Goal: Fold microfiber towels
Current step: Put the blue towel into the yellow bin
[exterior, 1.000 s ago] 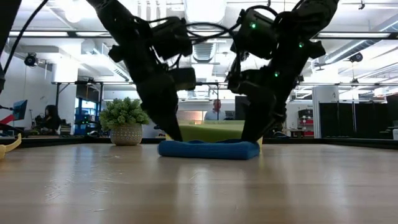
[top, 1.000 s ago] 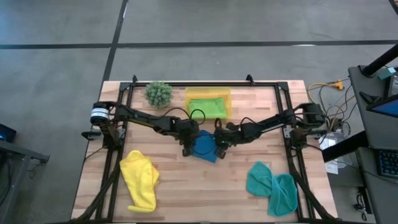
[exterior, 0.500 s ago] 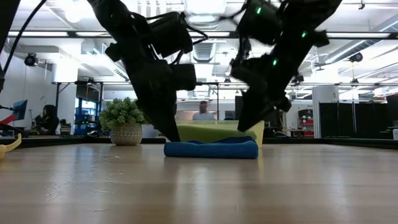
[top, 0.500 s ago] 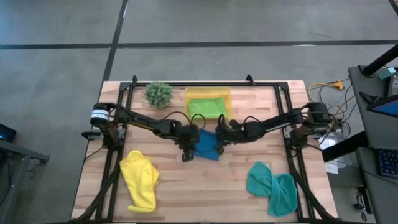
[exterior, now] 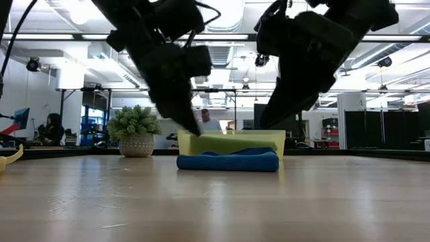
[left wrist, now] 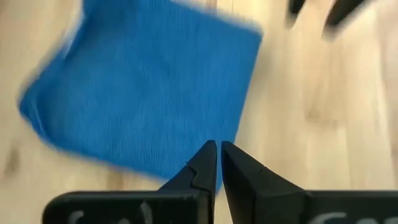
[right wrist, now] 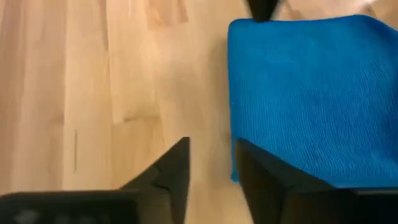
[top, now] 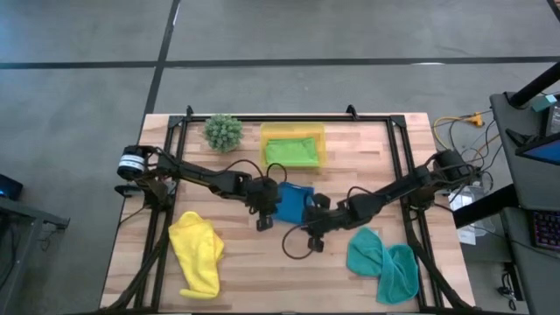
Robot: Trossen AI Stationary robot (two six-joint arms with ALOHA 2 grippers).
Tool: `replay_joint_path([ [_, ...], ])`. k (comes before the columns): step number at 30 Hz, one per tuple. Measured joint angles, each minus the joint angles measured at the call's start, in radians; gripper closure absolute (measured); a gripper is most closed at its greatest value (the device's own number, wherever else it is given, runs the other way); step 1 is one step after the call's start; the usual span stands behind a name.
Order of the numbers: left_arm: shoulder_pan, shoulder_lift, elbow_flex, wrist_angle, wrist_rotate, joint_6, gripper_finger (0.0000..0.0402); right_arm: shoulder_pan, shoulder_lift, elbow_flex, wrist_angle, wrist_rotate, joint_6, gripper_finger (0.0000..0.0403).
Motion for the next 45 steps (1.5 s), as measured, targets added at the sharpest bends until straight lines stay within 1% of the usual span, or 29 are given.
replay_joint_path([
  [2, 0.015, 0.005, 0.000, 0.039, 0.020, 0.000, 0.0395, 0.004, 0.010, 0.000, -0.001, 0.004, -0.046, 0.0256],
  [4, 0.039, 0.026, 0.000, 0.091, 0.067, -0.004, 0.0400, 0.005, 0.021, 0.000, -0.001, 0.007, -0.107, 0.0228],
  [6, 0.067, 0.046, 0.000, 0.098, 0.076, -0.041, 0.0400, 0.005, 0.032, 0.000, 0.000, 0.008, -0.162, 0.0206],
  [8, 0.097, 0.059, 0.000, 0.131, 0.076, -0.061, 0.0401, -0.001, 0.041, 0.000, -0.011, 0.008, -0.214, 0.0192],
  [11, 0.140, 0.071, 0.000, 0.155, 0.077, -0.077, 0.0401, -0.013, 0.056, 0.000, -0.027, 0.008, -0.264, 0.0185],
  [15, 0.187, 0.099, 0.001, 0.172, 0.078, -0.079, 0.0401, -0.041, 0.081, 0.000, -0.044, 0.006, -0.284, 0.0188],
  [17, 0.200, 0.120, 0.010, 0.187, 0.086, -0.078, 0.0401, -0.050, 0.090, 0.000, -0.043, -0.011, -0.304, 0.0191],
  [20, 0.206, 0.167, 0.020, 0.192, 0.109, -0.078, 0.0401, -0.058, 0.105, 0.000, -0.042, -0.049, -0.336, 0.0194],
  [26, 0.206, 0.235, 0.037, 0.208, 0.122, -0.109, 0.0402, -0.056, 0.118, 0.002, -0.046, -0.068, -0.373, 0.0198],
  [32, 0.206, 0.250, 0.036, 0.204, 0.123, -0.132, 0.0401, -0.056, 0.118, 0.002, -0.045, -0.070, -0.393, 0.0198],
  [36, 0.206, 0.251, 0.036, 0.201, 0.119, -0.132, 0.0401, -0.050, 0.119, 0.002, -0.038, -0.068, -0.452, 0.0205],
  [38, 0.207, 0.252, 0.035, 0.200, 0.119, -0.132, 0.0401, -0.050, 0.119, 0.002, -0.037, -0.050, -0.472, 0.0213],
  [41, 0.207, 0.252, 0.035, 0.198, 0.119, -0.132, 0.0401, -0.044, 0.120, 0.002, -0.039, 0.015, -0.482, 0.0233],
  [45, 0.207, 0.253, 0.035, 0.197, 0.117, -0.132, 0.0401, -0.034, 0.121, 0.000, -0.046, 0.069, -0.483, 0.0276],
])
